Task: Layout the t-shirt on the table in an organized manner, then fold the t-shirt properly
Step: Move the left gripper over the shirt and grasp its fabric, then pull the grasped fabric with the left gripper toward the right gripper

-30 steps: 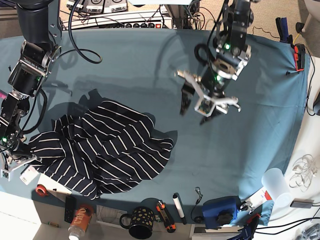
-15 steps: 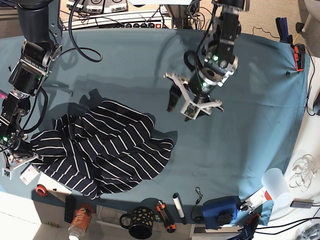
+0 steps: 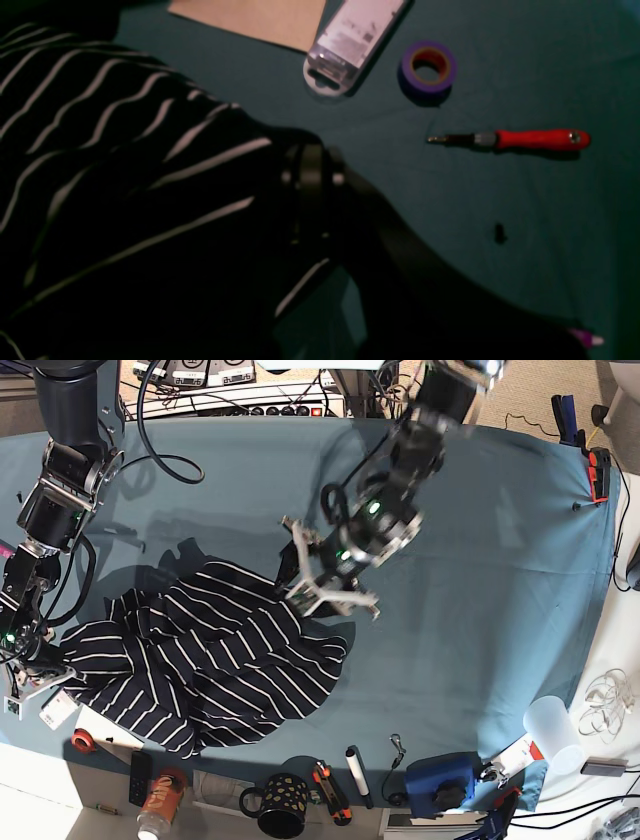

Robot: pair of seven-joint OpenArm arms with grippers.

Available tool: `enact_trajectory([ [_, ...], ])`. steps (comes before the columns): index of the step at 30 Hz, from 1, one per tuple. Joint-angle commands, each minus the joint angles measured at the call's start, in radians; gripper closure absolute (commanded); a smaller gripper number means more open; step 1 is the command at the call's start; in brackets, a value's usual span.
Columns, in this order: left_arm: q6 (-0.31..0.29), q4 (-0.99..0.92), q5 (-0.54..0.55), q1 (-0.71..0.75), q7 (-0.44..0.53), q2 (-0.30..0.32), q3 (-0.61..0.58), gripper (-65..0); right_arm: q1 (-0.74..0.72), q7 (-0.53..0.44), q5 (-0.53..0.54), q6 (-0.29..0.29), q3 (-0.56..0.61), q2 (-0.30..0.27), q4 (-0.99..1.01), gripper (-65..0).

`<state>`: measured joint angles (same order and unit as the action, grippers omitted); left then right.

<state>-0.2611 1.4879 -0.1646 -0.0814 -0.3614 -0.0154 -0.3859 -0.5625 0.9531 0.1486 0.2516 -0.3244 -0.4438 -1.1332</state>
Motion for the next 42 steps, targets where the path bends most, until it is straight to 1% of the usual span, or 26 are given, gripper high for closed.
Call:
enact_trajectory([
  [1, 0.004, -0.014, 0.007, -0.035, 0.024, -0.016, -0.012, -34.7, -0.031, -0.026, 0.000, -0.004, -0.004, -0.022, -0.017, 0.0],
  [5, 0.003, -0.122, 0.008, -0.099, 0.021, -0.060, -0.016, -34.7, -0.031, -0.032, 0.001, -0.004, -0.004, -0.021, -0.017, 0.0],
  [9, 0.003, -0.166, 0.008, -0.135, 0.022, -0.094, -0.016, -34.6, -0.031, -0.037, 0.001, -0.004, -0.004, -0.021, -0.017, 0.0],
  [10, 0.003, -0.175, 0.007, -0.141, 0.022, -0.104, -0.016, -33.4, -0.031, -0.037, 0.001, -0.004, -0.004, -0.022, -0.017, 0.0],
  [11, 0.007, -0.187, 0.007, -0.150, 0.021, -0.109, -0.016, -30.7, -0.031, -0.036, 0.001, -0.004, -0.004, -0.021, -0.017, 0.0],
  [12, 0.012, -0.201, 0.008, -0.158, 0.021, -0.117, -0.016, -26.5, -0.031, -0.035, 0.000, -0.004, -0.004, -0.021, -0.017, 0.0],
  [14, 0.065, -0.230, 0.008, -0.170, 0.021, -0.124, -0.016, -16.1, -0.031, -0.024, 0.001, -0.004, -0.004, -0.021, -0.017, 0.0],
  [15, 0.084, -0.236, 0.008, -0.173, 0.021, -0.123, -0.016, -11.8, -0.031, -0.016, 0.001, -0.004, -0.004, -0.021, -0.017, 0.0],
  [17, 0.094, -0.240, 0.007, -0.174, 0.018, -0.119, -0.015, -6.9, -0.031, -0.007, 0.001, 0.009, -0.004, -0.021, -0.017, 0.0],
  [20, 0.091, -0.240, 0.008, -0.173, 0.018, -0.121, -0.015, 0.0, -0.031, -0.009, 0.001, 0.033, -0.004, -0.021, -0.017, 0.0],
  [22, 0.074, -0.240, 0.013, -0.173, 0.018, -0.121, -0.016, 0.0, -0.031, -0.031, 0.000, 0.032, -0.004, -0.022, -0.017, 0.0],
  [25, 0.031, -0.232, 0.072, -0.173, 0.014, -0.122, -0.016, 0.0, -0.031, -0.114, -0.036, 0.027, -0.004, -0.022, -0.017, 0.0],
  [29, -0.017, -0.166, 0.170, -0.165, -0.058, -0.142, -0.016, 0.0, -0.031, -0.219, -0.095, -0.026, -0.004, -0.022, -0.017, 0.0],
  [31, -0.074, -0.107, 0.242, -0.164, -0.081, -0.142, -0.032, 0.0, -0.031, -0.250, -0.113, -0.051, -0.004, -0.022, -0.017, 0.0],
  [34, -0.164, -0.006, 0.309, -0.165, -0.129, -0.142, -0.074, 0.0, -0.031, -0.284, -0.135, -0.077, -0.004, -0.025, -0.017, 0.0],
  [35, -0.187, 0.025, 0.324, -0.165, -0.149, -0.142, -0.095, 0.0, -0.031, -0.288, -0.134, -0.077, -0.004, -0.029, -0.017, 0.0],
  [37, -0.208, 0.072, 0.326, -0.165, -0.183, -0.142, -0.148, 0.0, -0.031, -0.293, -0.134, -0.077, -0.004, -0.039, -0.017, 0.0],
  [40, -0.208, 0.087, 0.306, -0.164, -0.200, -0.142, -0.232, 0.0, -0.031, -0.275, -0.133, -0.071, -0.004, -0.055, -0.017, 0.0],
  [42, -0.207, 0.087, 0.256, -0.159, -0.200, -0.142, -0.281, 0.0, -0.031, -0.242, -0.123, -0.042, -0.004, -0.071, -0.017, 0.0],
])
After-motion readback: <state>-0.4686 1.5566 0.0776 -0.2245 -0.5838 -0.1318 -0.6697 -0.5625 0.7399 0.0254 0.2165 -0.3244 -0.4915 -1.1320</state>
